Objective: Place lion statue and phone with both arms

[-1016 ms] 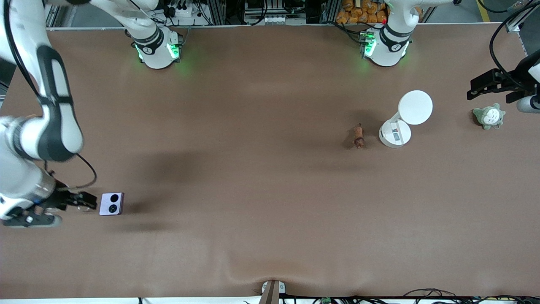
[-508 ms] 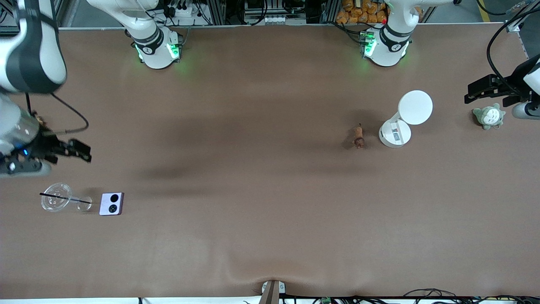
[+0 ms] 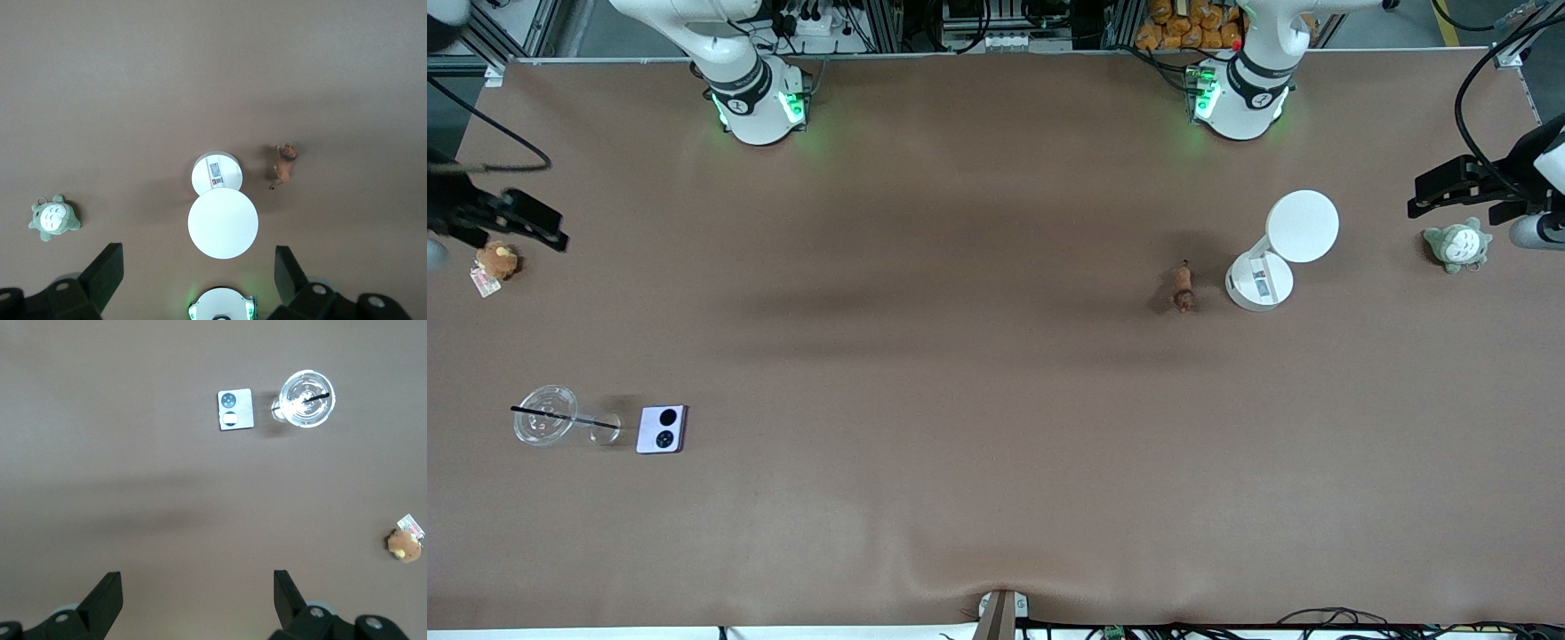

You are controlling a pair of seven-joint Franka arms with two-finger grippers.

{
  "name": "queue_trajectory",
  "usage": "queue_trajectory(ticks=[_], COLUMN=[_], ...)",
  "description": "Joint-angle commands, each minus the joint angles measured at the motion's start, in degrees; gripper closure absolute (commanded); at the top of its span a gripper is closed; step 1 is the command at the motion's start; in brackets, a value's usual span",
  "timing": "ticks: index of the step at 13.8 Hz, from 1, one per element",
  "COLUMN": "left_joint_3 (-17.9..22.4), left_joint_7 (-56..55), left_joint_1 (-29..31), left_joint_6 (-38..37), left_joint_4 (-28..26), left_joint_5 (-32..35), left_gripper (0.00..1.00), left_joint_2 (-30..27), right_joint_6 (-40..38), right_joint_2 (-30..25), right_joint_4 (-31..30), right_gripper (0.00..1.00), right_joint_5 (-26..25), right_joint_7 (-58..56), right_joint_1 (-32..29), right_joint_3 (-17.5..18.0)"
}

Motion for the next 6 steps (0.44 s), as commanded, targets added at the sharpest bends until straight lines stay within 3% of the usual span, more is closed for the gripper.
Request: queue_trajectory(ticks=[1,6], left_joint_3=[0.12,0.03], left_joint_7=[-0.17,-0.17], left_joint_1=[-0.27,-0.26], left_joint_6=[-0.14,-0.14], left_joint_4=[1.15,1.15], left_joint_5=[-0.33,-0.42], left_gripper=[0.00,0.00], left_joint_2=[0.47,0.56], right_joint_6=[-1.02,2.83], right_joint_2=[-0.36,-0.09], right_joint_4=[0.62,-0.69], right_gripper=[0.00,0.00], right_joint_5=[1.25,2.12], right_joint_7=[0.76,0.50], right_joint_1=[0.13,0.22], right_joint_3=[-0.67,-1.20])
